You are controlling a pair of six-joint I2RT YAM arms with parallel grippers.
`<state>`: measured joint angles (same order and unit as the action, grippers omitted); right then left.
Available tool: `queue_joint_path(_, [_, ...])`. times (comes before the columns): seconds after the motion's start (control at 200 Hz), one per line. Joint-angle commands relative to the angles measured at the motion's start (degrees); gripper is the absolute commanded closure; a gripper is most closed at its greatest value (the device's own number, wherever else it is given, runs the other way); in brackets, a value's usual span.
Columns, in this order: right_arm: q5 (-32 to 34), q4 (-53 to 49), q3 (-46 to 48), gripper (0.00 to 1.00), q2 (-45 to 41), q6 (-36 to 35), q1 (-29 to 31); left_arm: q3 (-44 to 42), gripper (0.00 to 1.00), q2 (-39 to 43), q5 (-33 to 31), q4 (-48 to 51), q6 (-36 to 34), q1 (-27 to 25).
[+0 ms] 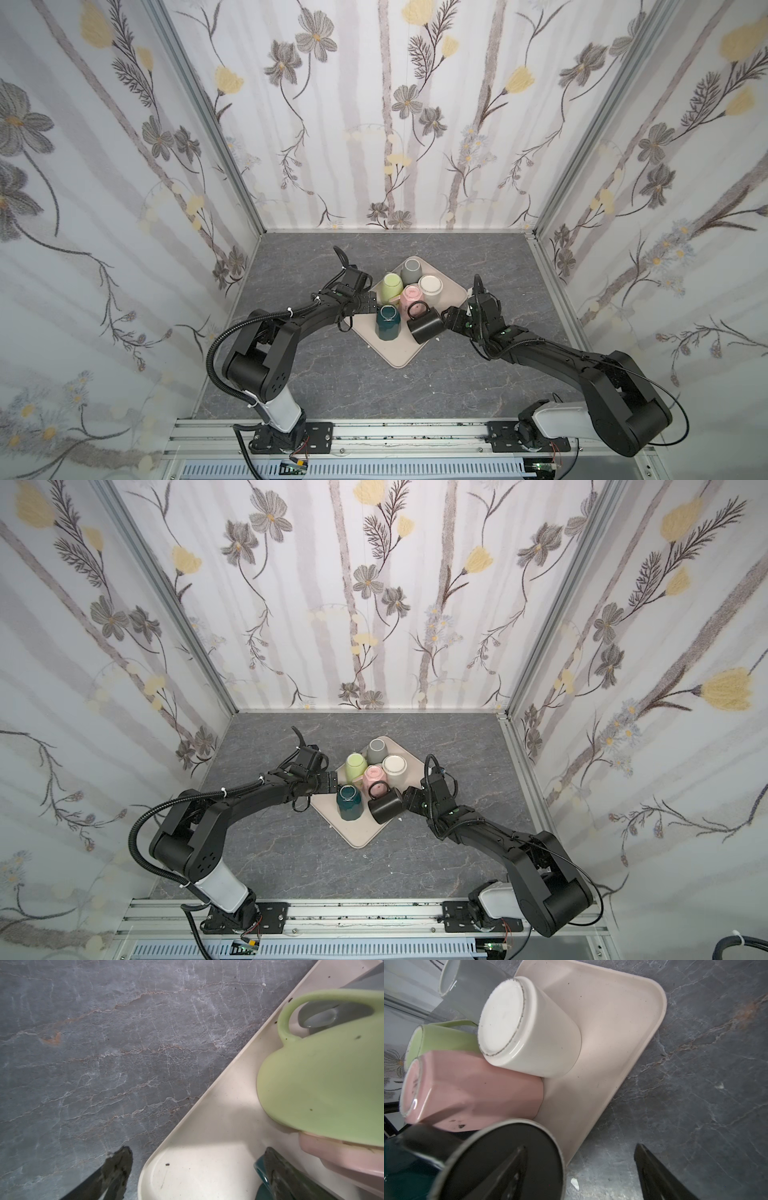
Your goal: Turn the mug right side up
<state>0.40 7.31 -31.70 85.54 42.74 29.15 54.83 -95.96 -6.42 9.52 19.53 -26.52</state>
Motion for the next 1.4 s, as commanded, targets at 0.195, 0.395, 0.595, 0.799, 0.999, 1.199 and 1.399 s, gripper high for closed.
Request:
queue_joint_path(0.195, [-2.7, 1.2, -0.3, 0.2, 0.1, -1.6, 0.1, -1.5, 0.0, 2.2, -0.8, -0.9, 1.4, 0.0])
queue_joint_path(0.395, [-4.4, 1.3, -0.1, 0.18, -1.3, -1.8, 0.7, -2.3, 0.0, 6.6, -0.6, 0.8, 2.2, -0.5])
queue_joint_path(0.595, [-4.5, 1.6, 0.4, 0.14, -3.2, -2.1, 1.7, -0.7, 0.0, 13.2, -0.6, 4.6, 2.3, -4.6])
queue_joint_path(0.799, [-4.9, 4.2, 3.5, 0.12, -6.9, -1.5, 1.8, 5.5, 0.0, 14.9, 2.5, 7.9, 1.3, -11.3])
queue_joint_path(0.999, [-3.4, 5.4, 8.2, 0.1, -14.3, -1.2, 1.8, 14.0, 0.01, 7.3, 8.8, 10.5, -0.6, -15.6])
queue_joint_path(1.199, [-0.2, 3.1, 12.1, 0.08, -22.7, -1.6, 1.7, 20.6, 0.09, 0.0, 9.8, 13.2, -2.0, -18.5])
queue_joint_path(1.399, [2.6, 2.1, 15.2, 0.07, -28.2, -1.7, 1.5, 24.1, 0.13, -4.1, 10.2, 14.6, -2.0, -20.9])
